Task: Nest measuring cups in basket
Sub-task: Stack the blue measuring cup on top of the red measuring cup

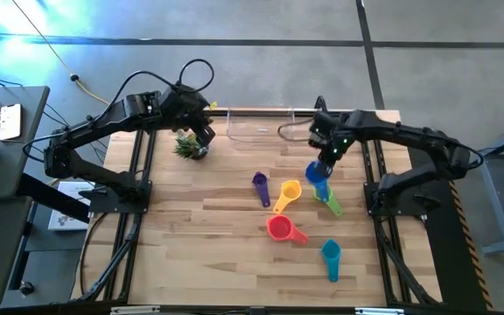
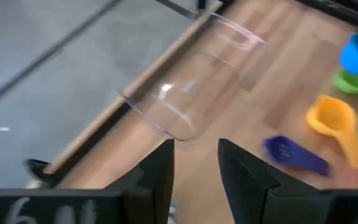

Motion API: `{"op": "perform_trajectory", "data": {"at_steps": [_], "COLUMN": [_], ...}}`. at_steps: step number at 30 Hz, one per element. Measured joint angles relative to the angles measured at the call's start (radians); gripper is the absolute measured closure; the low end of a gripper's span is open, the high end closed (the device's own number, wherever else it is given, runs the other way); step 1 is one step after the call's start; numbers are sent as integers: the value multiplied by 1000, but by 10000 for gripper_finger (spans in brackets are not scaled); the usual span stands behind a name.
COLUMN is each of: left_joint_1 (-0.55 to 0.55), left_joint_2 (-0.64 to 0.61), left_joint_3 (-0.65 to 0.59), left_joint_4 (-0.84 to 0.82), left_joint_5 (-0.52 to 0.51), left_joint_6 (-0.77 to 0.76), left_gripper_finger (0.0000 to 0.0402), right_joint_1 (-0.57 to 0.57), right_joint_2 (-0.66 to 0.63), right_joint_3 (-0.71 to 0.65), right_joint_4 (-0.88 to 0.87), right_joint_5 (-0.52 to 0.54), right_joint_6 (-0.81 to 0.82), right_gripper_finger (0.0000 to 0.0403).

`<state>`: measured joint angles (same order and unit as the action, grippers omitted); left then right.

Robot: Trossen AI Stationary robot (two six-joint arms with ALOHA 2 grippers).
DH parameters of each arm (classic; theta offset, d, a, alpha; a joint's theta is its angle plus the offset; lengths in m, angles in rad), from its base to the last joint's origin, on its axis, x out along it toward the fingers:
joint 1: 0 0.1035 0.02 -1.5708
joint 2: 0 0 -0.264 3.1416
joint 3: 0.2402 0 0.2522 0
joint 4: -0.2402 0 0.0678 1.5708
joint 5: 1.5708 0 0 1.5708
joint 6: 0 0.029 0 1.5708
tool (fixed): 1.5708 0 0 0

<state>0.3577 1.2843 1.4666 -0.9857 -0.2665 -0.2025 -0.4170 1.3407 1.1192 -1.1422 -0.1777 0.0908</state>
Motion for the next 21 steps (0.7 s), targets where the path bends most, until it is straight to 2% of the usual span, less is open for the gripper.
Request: {"op": "perform_trajectory", "data": {"at_steps": [4,14,21], "left_joint_1": [-18,-111,-217], "left_joint_2": [0,0,0], "left_joint_3": [0,0,0], "left_joint_4": [-21,-119,-125], "left_joint_5": [88,203,231], "left_joint_6": [-36,-185,-273], "left_gripper_finger": [289,289,289], "right_joint_1": [115,341,460], "right_joint_2": [0,0,0], "right_joint_3": [0,0,0], "right_joint_4": [49,288,442], "right_joint_5": [-4,-63,-69], "right_joint_6": [47,165,163], "right_gripper_finger": [403,403,403]}}
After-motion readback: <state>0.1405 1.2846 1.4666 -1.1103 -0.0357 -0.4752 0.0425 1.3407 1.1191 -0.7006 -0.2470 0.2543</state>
